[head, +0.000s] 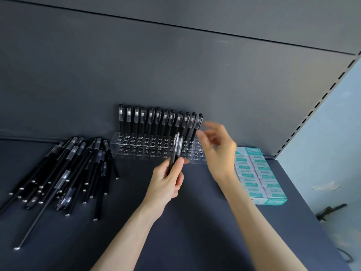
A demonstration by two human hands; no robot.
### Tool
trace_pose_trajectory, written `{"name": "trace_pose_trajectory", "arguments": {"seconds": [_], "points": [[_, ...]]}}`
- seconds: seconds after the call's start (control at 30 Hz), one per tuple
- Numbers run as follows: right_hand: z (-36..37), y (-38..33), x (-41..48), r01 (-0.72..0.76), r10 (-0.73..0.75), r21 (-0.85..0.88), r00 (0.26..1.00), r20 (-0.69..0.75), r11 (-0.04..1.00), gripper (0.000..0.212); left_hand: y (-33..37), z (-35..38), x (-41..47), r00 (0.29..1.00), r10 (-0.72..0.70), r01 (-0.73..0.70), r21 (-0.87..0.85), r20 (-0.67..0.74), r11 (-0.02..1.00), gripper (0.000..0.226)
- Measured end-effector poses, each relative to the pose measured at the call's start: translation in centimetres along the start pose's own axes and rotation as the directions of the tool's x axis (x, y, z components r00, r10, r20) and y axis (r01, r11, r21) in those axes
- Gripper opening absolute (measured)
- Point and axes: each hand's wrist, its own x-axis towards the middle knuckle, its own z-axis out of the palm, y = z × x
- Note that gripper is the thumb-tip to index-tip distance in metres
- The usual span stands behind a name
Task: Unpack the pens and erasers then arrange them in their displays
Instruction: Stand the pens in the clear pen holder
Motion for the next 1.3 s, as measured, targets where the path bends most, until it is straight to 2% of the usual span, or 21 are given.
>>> {"name": "trace_pose_trajectory", "arguments": {"seconds": [0.1,0.17,0.3,0.43,0.53,0.6,0.73,0.8,0.87,1.0,1.3], "points": [[-0.3,-0.3,-1.6,-0.207,0.142,0.204,0.945,0.293,0.957,0.019,0.0,0.2,-0.2,0.996,-0.028,0.025,0.031,0.086,0.999,0.02],[-0.5,-0.1,-2.3,-0.273,0.152,0.302,0.917,0.368,0.913,0.023,-0.1,0.3,-0.3,0.992,-0.047,0.042,0.044,0.119,0.998,0.022],[-1.1,0.3,-2.5,-0.29,0.185,0.389,0.94,0.287,0.874,0.024,-0.3,0.3,-0.3,0.992,-0.063,0.057,0.05,0.109,0.997,0.029],[-1.3,0.4,-2.4,-0.305,0.219,0.419,0.945,0.241,0.855,0.025,-0.3,0.2,-0.2,0.996,-0.064,0.059,0.069,0.067,0.996,0.021],[-0.9,0.4,-2.6,-0.296,0.204,0.359,0.941,0.271,0.885,0.032,-0.3,0.4,-0.3,0.997,-0.035,0.03,0.078,0.069,0.997,0.015],[-0.7,0.3,-2.4,-0.268,0.196,0.336,0.953,0.232,0.903,0.035,-0.3,0.5,-0.3,1.0,-0.009,0.008,0.056,0.027,0.998,0.012],[-1.5,-0.3,-0.2,-0.151,0.165,0.308,0.986,-0.019,0.939,0.037,-0.4,0.3,0.2,0.991,0.008,-0.004,0.029,-0.13,1.0,0.026],[-2.0,-0.7,1.3,-0.082,0.116,0.237,0.984,-0.132,0.968,0.037,-0.5,0.2,0.4,0.986,0.025,-0.022,0.019,-0.163,1.0,0.028],[-2.1,-0.8,2.6,-0.015,0.041,0.142,0.982,-0.186,0.99,0.039,-0.5,0.1,0.4,0.986,0.04,-0.036,0.024,-0.164,0.999,0.026],[-1.7,-0.3,4.0,0.069,-0.066,0.007,0.979,-0.195,0.998,0.036,-0.4,0.1,0.2,0.989,0.078,-0.073,0.041,-0.124,0.996,0.024],[-0.5,1.3,3.9,0.102,-0.111,-0.129,0.992,-0.058,0.986,0.034,-0.1,0.2,0.2,0.988,0.093,-0.088,0.046,-0.124,0.995,0.023]]}}
